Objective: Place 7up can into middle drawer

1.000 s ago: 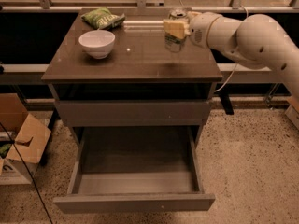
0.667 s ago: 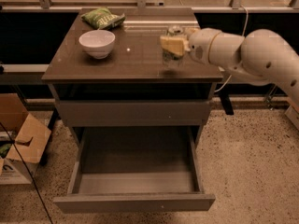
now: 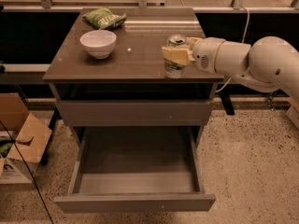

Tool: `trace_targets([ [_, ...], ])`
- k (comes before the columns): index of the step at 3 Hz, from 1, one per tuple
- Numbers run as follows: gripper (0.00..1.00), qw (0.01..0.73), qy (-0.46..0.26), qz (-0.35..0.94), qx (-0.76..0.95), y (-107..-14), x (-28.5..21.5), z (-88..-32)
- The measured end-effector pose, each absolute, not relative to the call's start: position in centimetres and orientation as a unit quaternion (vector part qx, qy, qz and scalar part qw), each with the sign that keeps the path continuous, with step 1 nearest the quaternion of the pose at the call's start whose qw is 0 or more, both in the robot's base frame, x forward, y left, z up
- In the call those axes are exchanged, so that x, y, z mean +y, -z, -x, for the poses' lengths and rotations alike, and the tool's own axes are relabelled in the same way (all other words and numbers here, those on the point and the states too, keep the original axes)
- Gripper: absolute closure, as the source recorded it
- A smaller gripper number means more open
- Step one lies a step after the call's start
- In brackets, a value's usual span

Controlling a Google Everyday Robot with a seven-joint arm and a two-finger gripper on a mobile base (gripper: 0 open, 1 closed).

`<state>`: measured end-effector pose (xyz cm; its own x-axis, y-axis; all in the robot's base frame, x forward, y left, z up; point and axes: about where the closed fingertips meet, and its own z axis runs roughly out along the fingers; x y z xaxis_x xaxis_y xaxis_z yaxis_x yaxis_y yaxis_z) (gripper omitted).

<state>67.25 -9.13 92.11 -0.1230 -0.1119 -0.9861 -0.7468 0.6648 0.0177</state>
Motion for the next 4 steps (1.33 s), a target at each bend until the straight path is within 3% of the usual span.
trace_targets([
  [1, 1.00, 0.582, -0.272, 0.319, 0.696, -92.2, -8.7, -67.0],
  [4, 1.00, 0.546, -0.313, 0.389, 0.673, -88.9, -6.5, -59.2],
])
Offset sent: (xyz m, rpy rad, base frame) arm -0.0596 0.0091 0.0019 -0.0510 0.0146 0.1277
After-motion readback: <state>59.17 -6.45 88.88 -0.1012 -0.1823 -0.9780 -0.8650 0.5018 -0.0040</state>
